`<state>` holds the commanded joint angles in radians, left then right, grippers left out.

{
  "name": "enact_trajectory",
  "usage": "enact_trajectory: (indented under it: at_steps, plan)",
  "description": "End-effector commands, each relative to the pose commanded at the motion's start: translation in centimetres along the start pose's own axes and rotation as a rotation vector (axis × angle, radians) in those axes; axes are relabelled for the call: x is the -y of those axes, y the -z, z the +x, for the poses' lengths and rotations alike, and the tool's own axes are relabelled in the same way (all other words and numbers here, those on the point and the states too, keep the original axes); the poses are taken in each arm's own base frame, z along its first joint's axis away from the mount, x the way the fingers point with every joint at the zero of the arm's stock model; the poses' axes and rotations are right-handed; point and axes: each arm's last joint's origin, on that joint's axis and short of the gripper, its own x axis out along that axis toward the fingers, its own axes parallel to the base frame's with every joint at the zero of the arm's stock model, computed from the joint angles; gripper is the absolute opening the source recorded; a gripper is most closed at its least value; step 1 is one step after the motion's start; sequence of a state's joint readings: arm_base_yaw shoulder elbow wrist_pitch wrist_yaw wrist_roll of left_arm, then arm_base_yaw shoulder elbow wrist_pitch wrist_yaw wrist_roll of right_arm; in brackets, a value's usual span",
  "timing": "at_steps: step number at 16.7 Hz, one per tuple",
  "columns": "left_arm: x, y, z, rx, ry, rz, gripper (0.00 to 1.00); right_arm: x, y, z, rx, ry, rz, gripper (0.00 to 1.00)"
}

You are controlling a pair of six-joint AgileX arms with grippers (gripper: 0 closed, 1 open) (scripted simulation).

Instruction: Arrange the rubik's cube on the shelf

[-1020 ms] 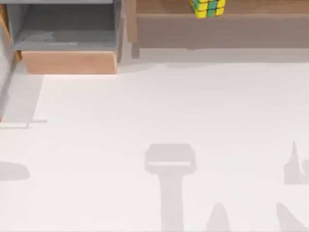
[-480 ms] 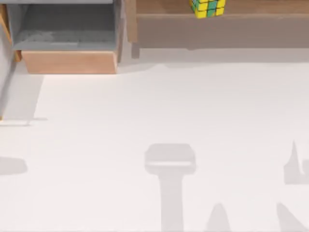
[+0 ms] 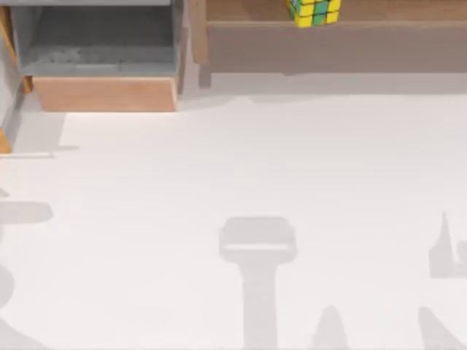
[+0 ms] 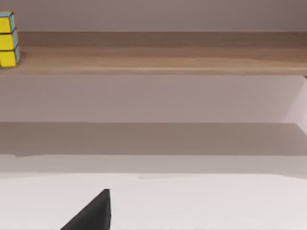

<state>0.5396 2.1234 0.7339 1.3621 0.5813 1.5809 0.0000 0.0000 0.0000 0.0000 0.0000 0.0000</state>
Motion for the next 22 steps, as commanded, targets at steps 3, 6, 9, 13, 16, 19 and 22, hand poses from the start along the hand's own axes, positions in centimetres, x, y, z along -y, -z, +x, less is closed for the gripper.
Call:
enact_trajectory:
  at_steps: [3,6,9,13,16,19,22]
  plan:
    - [0.2,0.1,-0.1,-0.006,0.008,-0.006,0.00,0.0,0.0,0.0,0.000,0.000,0.000,1.00]
    - [0.4,0.1,1.7,-0.005,0.019,-0.011,0.00,0.0,0.0,0.0,0.000,0.000,0.000,1.00]
    - [-0.5,0.6,4.4,-0.005,-0.017,0.009,0.00,0.0,0.0,0.0,0.000,0.000,0.000,1.00]
    - [0.0,0.2,6.1,-0.006,0.006,-0.005,0.00,0.0,0.0,0.0,0.000,0.000,0.000,1.00]
    - [0.1,0.3,6.0,-0.010,0.012,-0.008,0.00,0.0,0.0,0.0,0.000,0.000,0.000,1.00]
    - [0.7,0.3,7.7,-0.009,0.031,-0.016,0.00,0.0,0.0,0.0,0.000,0.000,0.000,1.00]
    - [-0.7,0.7,10.5,-0.009,-0.016,0.006,0.00,0.0,0.0,0.0,0.000,0.000,0.000,1.00]
